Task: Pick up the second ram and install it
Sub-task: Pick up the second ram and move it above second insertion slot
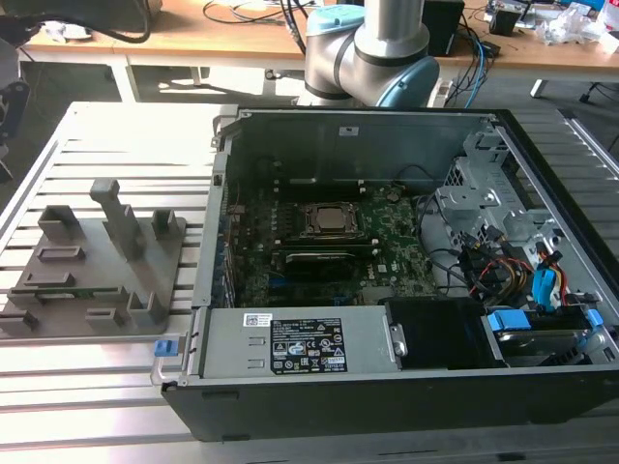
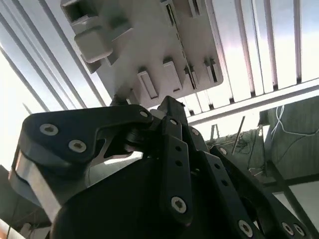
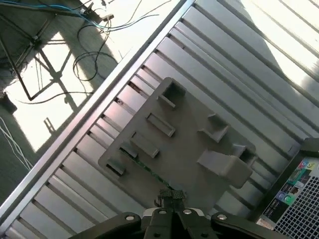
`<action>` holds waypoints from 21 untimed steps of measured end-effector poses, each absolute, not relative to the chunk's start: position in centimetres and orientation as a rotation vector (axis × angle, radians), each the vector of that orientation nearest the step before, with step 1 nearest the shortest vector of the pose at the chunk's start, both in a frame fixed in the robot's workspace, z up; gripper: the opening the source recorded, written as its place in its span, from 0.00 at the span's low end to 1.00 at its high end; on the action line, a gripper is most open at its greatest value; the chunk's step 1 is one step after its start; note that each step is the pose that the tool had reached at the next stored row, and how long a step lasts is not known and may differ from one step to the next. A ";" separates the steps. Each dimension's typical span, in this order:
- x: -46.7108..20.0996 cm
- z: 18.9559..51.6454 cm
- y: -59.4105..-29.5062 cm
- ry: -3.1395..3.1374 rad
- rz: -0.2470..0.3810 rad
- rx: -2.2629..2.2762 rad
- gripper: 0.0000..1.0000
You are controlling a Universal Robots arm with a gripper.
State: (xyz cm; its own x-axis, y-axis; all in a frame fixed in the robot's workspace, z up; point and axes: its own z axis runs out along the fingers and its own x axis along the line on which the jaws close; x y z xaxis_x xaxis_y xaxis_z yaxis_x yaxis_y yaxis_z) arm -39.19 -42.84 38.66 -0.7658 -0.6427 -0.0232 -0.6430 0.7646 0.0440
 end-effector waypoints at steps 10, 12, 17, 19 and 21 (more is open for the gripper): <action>-39.2 38.7 -42.8 2.737 0.077 -1.544 0.11; -39.2 38.7 -42.8 2.687 0.076 -1.632 0.11; -39.2 38.7 -42.8 2.560 0.076 -1.831 0.11; -39.2 38.7 -42.8 2.498 0.076 -1.918 0.11; -39.2 38.7 -42.8 2.433 0.075 -2.001 0.11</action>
